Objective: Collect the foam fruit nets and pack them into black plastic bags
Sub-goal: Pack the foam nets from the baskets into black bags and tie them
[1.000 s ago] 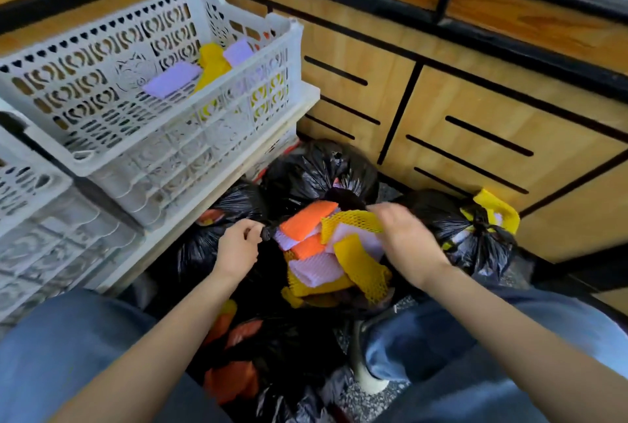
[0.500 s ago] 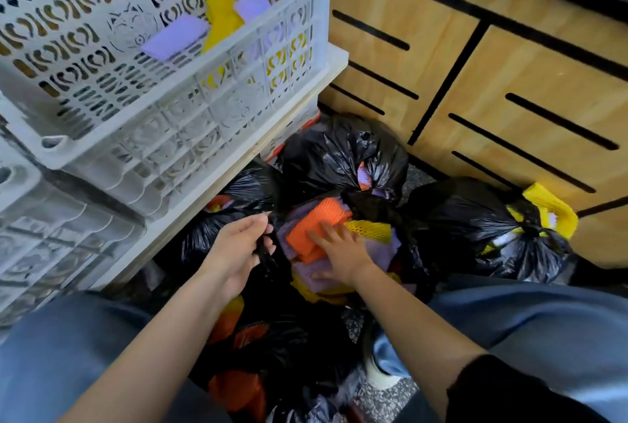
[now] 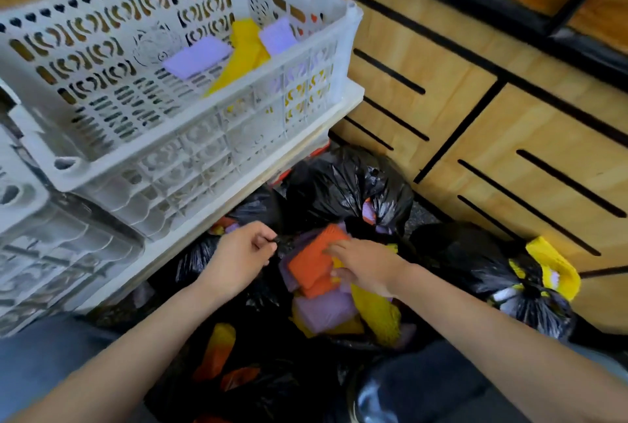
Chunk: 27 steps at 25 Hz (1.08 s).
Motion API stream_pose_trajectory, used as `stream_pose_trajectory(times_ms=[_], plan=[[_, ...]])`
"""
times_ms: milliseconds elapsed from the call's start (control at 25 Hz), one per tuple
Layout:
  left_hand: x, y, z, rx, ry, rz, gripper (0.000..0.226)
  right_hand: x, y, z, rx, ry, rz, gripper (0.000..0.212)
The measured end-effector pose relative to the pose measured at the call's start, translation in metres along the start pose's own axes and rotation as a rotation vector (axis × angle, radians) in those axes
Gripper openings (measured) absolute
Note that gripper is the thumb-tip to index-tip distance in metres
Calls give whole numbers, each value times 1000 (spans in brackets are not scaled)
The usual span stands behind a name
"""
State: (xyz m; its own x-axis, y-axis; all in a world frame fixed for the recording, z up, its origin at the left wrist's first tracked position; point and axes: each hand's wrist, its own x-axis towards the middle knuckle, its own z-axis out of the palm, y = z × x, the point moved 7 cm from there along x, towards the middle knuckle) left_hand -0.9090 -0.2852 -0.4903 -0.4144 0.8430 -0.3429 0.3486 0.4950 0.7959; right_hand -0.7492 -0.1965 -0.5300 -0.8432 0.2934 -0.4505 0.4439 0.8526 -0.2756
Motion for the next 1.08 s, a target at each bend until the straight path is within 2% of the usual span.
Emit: stream_pose_trajectory(times_ms=[120,240,320,400,480,600,680,800,960,1080], plan=[[2,42,-20,184,13,216,22,-14,2,-90,51,319,-73,38],[1,113,-75,270,218,575,13,-13,7,-189,115,696,-100,31],[14,151,-120,383,371,715,15,5,10,-243,151,822,-88,26],[46,170,-158,428,447,717,12,34,9,-287,162,855,-86,31],[95,169,-184,390,453,614,12,78,16,-318,141,822,-57,37],[173,141,-200,427,404,389,22,156,41,-336,139,642,63,48],[212,119,-193,499,297,274,34,192,57,-333,102,498,119,56],[263,84,-183,506,169,117,53,239,70,-332,-72,347,110,65],[303,57,-172,528,87,21,77,279,73,-333,-248,249,49,76],[310,54,-162,612,97,4,82,298,75,-326,-315,190,65,78]])
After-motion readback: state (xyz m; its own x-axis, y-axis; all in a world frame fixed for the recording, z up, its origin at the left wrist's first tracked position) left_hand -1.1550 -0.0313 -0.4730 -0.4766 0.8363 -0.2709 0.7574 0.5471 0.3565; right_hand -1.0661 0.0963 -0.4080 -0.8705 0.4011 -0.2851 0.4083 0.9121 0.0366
